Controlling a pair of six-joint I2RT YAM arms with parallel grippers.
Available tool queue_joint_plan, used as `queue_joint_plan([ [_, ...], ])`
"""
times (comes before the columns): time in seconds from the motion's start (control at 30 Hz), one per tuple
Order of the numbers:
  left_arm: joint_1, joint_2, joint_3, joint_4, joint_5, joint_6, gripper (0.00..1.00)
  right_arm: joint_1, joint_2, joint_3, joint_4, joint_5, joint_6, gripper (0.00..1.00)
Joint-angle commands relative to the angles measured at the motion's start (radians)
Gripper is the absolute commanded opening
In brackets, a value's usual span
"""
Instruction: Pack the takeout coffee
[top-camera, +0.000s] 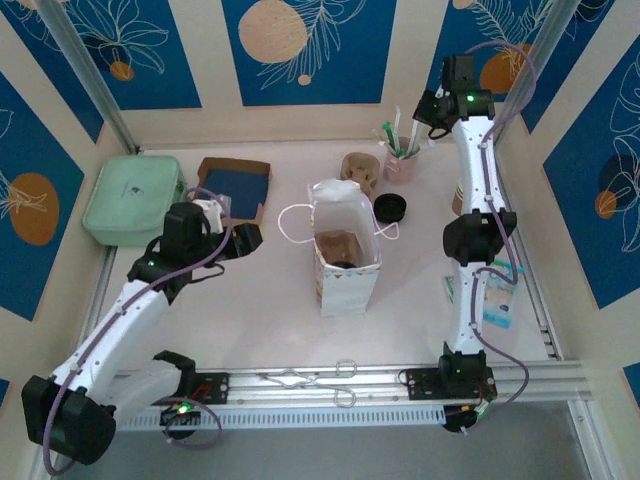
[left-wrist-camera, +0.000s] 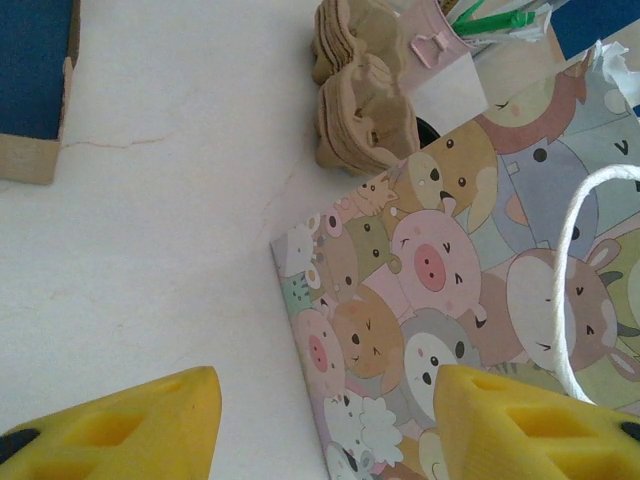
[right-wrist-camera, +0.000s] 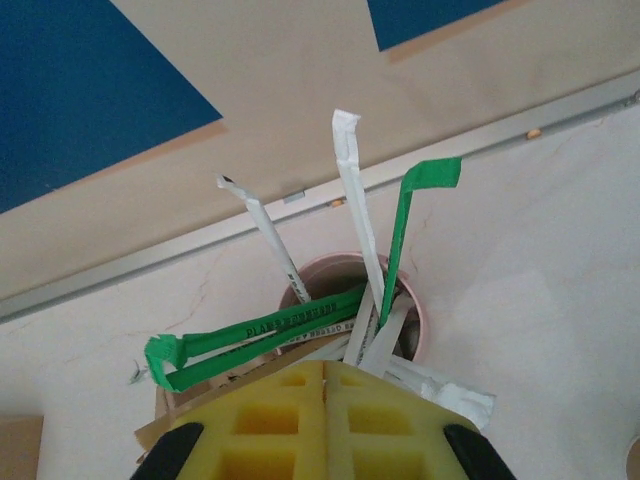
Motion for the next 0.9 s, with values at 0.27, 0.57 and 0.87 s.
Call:
queue_joint_plan([
  [0.27,0.012,-0.042,0.011,-0.036,-0.022,0.037,0.59,0.032,-0.091,0.032,-0.032,0.064,-0.045,0.01],
  [0.57,0.011,-0.046,0.005,-0.034,-0.021,0.037,0.58,0.062,-0.161,0.018,-0.058,0.117,-0.07,0.0],
  [0.87,0.011,-0.052,-0.003,-0.025,-0.002,0.028,0.58,0.095,-0.239,-0.011,-0.056,0.153,-0.078,0.0],
])
